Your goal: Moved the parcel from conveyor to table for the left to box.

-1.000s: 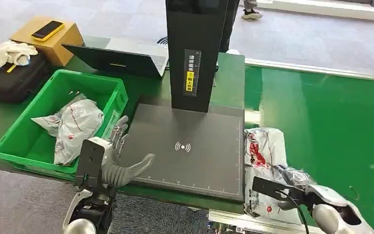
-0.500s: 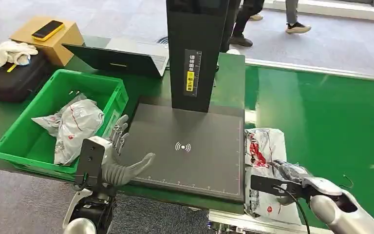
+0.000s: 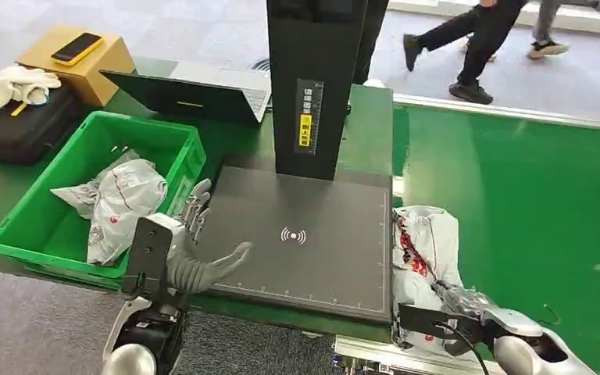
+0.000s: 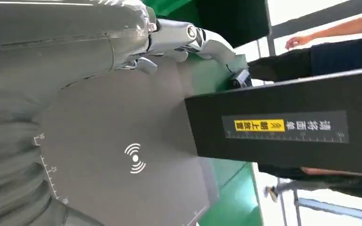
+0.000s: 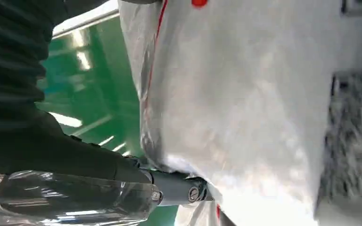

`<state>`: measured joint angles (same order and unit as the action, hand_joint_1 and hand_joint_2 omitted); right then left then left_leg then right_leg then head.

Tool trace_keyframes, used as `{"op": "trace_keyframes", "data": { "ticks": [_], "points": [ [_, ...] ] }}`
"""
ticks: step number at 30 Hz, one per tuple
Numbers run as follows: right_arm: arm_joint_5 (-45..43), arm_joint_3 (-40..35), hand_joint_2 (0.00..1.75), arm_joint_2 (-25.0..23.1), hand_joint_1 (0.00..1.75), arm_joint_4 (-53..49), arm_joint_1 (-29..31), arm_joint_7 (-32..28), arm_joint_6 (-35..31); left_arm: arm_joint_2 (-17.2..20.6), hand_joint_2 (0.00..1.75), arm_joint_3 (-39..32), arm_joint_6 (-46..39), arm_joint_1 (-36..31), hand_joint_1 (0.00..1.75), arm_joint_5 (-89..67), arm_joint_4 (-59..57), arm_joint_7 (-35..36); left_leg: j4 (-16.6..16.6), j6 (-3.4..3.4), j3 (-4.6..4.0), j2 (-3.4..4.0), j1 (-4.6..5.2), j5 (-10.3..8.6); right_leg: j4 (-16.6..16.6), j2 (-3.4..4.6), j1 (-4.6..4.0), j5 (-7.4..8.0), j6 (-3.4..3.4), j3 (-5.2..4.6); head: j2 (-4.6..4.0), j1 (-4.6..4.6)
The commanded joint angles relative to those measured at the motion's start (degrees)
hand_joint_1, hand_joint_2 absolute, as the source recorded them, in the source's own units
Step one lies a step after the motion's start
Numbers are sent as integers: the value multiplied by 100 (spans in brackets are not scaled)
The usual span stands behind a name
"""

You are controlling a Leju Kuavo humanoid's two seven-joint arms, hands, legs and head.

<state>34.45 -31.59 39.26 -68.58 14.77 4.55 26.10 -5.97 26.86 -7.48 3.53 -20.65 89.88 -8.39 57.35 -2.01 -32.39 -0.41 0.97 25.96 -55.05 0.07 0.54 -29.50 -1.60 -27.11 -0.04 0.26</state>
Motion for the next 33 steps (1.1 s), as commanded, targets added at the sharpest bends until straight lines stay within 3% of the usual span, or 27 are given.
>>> {"op": "trace_keyframes", "data": {
  "ticks": [1, 15, 16, 17, 18, 33],
  "points": [
    [28, -493, 175, -543, 0, 984, -493, -58, -103, 175, 175, 282, 38, -314, 0, 75, -528, -14, -27, 21, 29, -21, -14, -10, 37, -24, -13, 7, 9, 41, 0, 0],
    [250, -441, 175, -872, 0, 1311, -523, -32, -285, 115, 175, 213, 13, -286, 0, 72, -529, -21, -28, 22, 60, -21, -17, -12, 43, -25, -14, 8, 11, 71, 2, 2],
    [267, -452, 175, -870, 16, 1354, -494, -49, -300, 112, 175, 198, 5, -269, 0, 74, -521, -27, -21, 18, 63, -15, -17, -6, 37, -18, -14, 5, 10, 73, 0, 0],
    [290, -456, 175, -860, 140, 1420, -452, -82, -322, 113, 175, 178, -8, -230, 0, 75, -501, -34, -32, 24, 63, -19, -16, -14, 45, -23, -12, 10, 12, 73, 0, 2],
    [332, -466, 175, -874, 175, 1496, -402, -132, -359, 94, 175, 146, -12, -206, 0, 71, -471, -35, -19, 17, 67, -9, -16, -5, 33, -12, -13, 5, 9, 75, 0, 2],
    [338, -418, 175, -847, 175, 1377, -514, -119, -414, 79, 175, 119, -4, -161, 0, 55, -423, -63, -14, 19, 111, 5, -22, -2, 31, 4, -21, 7, 12, 113, 0, 2]
  ]
}}
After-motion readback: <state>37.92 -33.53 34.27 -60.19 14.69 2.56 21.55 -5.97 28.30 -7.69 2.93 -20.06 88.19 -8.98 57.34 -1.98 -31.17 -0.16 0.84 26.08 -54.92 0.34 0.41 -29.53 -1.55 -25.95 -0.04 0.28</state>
